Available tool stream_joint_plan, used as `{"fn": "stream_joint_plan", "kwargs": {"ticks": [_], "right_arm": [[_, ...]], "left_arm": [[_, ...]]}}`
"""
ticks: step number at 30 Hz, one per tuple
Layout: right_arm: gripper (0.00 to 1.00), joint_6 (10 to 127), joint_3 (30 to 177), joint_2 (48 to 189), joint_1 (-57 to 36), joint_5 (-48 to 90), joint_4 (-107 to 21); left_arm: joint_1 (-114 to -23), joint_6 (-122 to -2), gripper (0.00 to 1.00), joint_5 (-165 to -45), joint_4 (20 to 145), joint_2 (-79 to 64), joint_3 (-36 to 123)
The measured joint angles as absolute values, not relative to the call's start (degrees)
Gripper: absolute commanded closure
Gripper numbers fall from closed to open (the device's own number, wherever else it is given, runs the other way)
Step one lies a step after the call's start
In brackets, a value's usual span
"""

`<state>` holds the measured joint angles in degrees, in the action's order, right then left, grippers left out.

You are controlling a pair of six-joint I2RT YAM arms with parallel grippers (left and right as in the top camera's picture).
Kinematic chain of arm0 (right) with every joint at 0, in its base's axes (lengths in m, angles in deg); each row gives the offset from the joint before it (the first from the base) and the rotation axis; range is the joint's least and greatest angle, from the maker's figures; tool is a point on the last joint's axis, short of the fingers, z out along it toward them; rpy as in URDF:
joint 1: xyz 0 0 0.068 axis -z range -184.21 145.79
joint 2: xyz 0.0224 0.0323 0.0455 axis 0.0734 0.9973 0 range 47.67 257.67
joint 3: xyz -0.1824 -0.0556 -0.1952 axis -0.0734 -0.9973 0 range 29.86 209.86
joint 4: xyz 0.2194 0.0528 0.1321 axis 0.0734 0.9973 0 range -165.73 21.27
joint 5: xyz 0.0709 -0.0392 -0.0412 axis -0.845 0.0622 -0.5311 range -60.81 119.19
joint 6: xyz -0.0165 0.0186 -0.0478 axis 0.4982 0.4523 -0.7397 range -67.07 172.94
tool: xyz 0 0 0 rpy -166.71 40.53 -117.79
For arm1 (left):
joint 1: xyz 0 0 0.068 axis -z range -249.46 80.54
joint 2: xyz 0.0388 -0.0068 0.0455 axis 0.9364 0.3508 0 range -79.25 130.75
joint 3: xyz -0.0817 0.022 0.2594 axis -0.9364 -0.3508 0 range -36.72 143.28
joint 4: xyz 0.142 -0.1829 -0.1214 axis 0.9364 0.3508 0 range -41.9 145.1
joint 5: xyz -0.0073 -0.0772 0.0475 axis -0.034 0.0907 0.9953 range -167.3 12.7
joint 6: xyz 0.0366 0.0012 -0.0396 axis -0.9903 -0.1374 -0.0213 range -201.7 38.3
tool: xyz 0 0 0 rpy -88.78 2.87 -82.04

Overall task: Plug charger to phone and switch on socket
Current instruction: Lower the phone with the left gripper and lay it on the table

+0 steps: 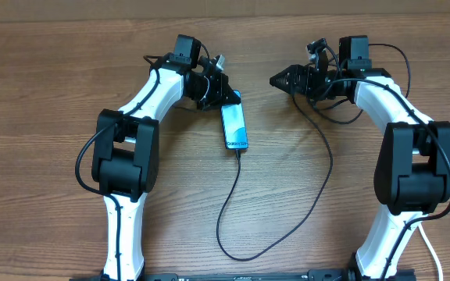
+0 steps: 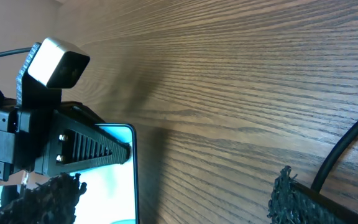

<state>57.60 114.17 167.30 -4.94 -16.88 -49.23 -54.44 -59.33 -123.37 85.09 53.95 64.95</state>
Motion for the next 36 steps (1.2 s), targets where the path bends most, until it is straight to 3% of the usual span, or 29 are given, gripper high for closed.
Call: {"fn": "stream_joint_plan", "kwargs": {"ticks": [36], "right_arm": [[0.0, 57.6, 114.2, 167.3, -5.0, -16.9, -49.2]], "left_arm": [[-51.9, -54.5, 0.96, -114.9, 84.2, 54.0, 64.9]]}}
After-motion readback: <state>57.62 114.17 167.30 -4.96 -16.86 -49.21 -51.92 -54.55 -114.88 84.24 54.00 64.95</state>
